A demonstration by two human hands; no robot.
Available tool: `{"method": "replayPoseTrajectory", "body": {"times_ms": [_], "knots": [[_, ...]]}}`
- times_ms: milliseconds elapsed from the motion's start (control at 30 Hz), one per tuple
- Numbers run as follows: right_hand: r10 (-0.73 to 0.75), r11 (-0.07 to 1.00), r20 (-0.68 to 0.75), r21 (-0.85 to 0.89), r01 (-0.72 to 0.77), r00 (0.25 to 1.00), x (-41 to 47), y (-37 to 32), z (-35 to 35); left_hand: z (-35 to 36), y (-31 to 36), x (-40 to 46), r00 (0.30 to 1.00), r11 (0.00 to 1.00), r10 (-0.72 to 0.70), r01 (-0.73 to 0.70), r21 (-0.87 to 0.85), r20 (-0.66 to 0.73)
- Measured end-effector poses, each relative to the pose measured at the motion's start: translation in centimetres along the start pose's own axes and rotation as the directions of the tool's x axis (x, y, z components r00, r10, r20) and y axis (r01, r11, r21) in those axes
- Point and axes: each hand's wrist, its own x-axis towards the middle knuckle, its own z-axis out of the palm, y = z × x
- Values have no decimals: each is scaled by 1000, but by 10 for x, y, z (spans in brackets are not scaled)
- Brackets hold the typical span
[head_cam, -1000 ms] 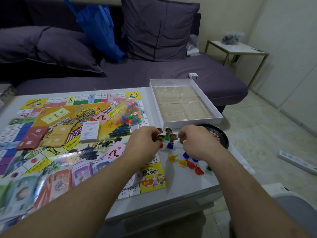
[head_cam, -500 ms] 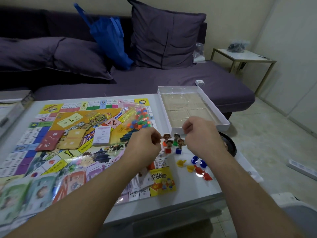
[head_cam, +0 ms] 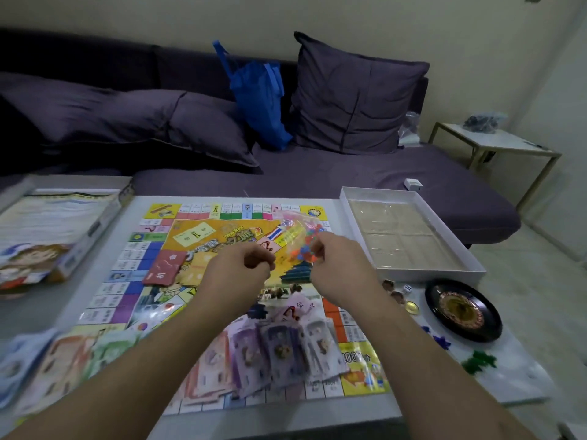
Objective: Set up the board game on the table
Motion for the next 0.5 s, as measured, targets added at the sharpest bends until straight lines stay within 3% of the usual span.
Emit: {"method": "replayPoseTrajectory", "body": {"times_ms": [100,267,500], "knots": [[26,999,4,-37,-26,1000,27,-9,22,-18,-14,8,1000,997,-27,26,-77,-6],[49,963,-24,-264,-53,999,61,-12,54,-32,-32,16,998,973,-54,56,-225,14],[47,949,-192,-296,-103,980,67,-5,65,-49,-34,24,995,936,-101,94,-338,-3]]}}
